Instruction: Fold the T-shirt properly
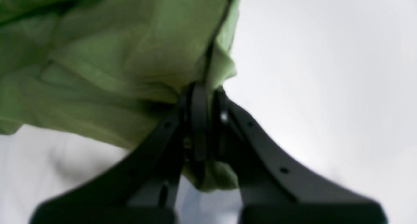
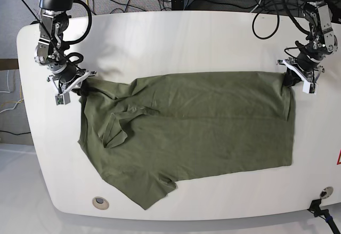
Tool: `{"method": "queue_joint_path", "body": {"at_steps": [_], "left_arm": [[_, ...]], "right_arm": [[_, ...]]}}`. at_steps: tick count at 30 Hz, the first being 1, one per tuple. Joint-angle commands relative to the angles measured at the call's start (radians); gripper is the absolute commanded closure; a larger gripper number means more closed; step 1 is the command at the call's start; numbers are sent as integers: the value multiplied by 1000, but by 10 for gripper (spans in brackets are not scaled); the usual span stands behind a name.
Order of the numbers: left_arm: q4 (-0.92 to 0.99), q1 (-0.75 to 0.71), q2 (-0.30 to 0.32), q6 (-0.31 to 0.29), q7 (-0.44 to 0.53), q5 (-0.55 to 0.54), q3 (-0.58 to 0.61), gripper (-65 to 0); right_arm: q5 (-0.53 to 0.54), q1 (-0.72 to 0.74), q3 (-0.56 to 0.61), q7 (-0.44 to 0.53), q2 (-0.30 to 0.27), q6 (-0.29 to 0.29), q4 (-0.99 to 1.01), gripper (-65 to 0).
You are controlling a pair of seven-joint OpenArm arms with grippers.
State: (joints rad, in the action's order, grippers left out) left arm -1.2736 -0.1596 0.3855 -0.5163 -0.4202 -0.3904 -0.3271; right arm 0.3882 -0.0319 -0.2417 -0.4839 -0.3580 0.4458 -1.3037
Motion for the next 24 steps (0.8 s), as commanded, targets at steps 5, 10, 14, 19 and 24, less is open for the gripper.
{"method": "queue_joint_path", "body": {"at_steps": [5,10,14,19,24], "left_arm": [[-82,-90,13,2,-27,11,-5,0],[-199,-237,13,2,-30,9,-7,0],[-286,-381,13,2,-29,11,-47,0],[-354,-515,13,2,-24,12,-96,0],[-410,-573,16,2,-27,14,-120,0]], "right_arm": [[-5,-56,-8,-46,-16,3,-112,0],[-5,-202,-9,-51,-16,-5,-248,0],[-10,-346,-80,-51,10,2,-333,0],[-7,-497,-135,-51,20,3,-412,0],[-5,-626,-133,-52,29,3,-498,0]]}}
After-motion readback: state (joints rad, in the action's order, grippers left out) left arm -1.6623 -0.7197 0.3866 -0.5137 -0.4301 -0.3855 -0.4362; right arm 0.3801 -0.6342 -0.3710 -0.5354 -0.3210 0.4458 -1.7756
